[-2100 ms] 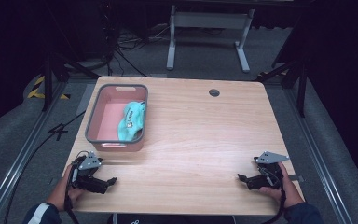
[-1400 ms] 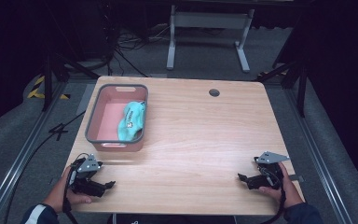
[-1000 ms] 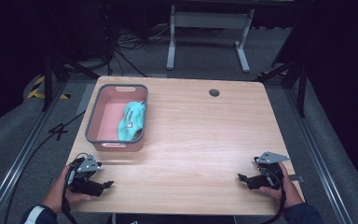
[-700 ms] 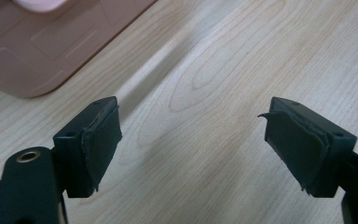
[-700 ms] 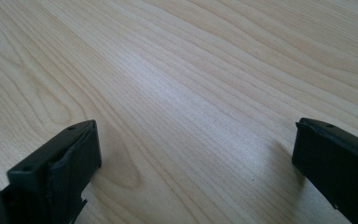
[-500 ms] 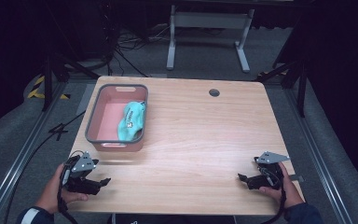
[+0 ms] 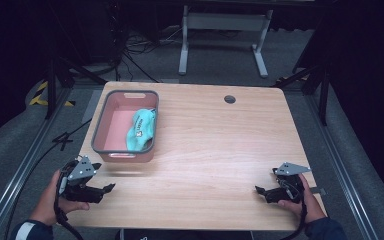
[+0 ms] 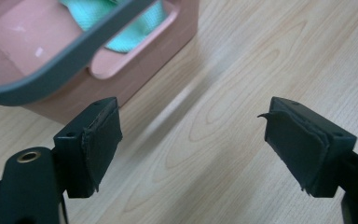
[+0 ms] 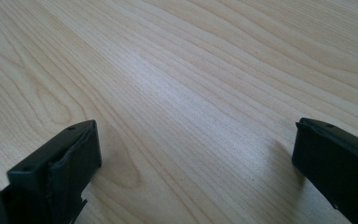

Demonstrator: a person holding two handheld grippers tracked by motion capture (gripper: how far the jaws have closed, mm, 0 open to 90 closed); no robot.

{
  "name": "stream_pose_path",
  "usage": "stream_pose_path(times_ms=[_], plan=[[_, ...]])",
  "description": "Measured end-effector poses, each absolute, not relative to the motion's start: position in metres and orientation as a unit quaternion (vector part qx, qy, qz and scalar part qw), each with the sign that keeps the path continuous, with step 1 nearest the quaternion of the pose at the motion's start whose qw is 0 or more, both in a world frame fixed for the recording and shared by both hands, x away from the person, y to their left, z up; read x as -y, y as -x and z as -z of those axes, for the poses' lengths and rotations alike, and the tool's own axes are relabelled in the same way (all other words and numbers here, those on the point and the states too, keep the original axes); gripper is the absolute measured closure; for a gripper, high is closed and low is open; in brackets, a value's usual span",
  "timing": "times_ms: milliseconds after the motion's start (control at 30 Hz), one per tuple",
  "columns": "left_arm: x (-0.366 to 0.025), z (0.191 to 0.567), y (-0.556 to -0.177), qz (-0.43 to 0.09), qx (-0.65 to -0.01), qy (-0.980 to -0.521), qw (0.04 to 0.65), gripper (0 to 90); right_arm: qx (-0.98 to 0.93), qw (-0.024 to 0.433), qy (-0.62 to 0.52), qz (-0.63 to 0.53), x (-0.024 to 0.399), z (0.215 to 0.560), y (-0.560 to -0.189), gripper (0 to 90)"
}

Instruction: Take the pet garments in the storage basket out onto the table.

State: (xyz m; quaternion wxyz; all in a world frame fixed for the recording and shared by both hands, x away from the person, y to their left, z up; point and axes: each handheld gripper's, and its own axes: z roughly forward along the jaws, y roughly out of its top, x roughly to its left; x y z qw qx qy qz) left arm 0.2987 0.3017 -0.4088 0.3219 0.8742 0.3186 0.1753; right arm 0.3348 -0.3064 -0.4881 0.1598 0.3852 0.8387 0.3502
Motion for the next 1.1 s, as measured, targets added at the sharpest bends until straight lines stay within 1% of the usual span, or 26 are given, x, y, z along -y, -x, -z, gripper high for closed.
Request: stream_pose_path(times_ms=[300,467,533,833,1100], plan=[[-0.303,0.388,-0.3,-0.193,-0.314,-0.868,0.333,18.6,-0.839,0.16,-0.385,-0.35,0.306,0.488,-0.335,1.3],[-0.297,0.379,-0.306,-0.2,-0.3,-0.875,0.322,18.5,-0.839,0.16,-0.385,-0.35,0.306,0.488,-0.335,1.3],[-0.295,0.377,-0.309,-0.197,-0.3,-0.874,0.327,18.5,-0.838,0.159,-0.386,-0.351,0.306,0.488,-0.335,1.3],[-0.286,0.364,-0.332,-0.193,-0.3,-0.874,0.33,17.9,-0.837,0.158,-0.388,-0.351,0.306,0.488,-0.334,1.4],[-0.27,0.359,-0.361,-0.191,-0.298,-0.882,0.312,17.6,-0.837,0.158,-0.388,-0.351,0.306,0.488,-0.334,1.4]])
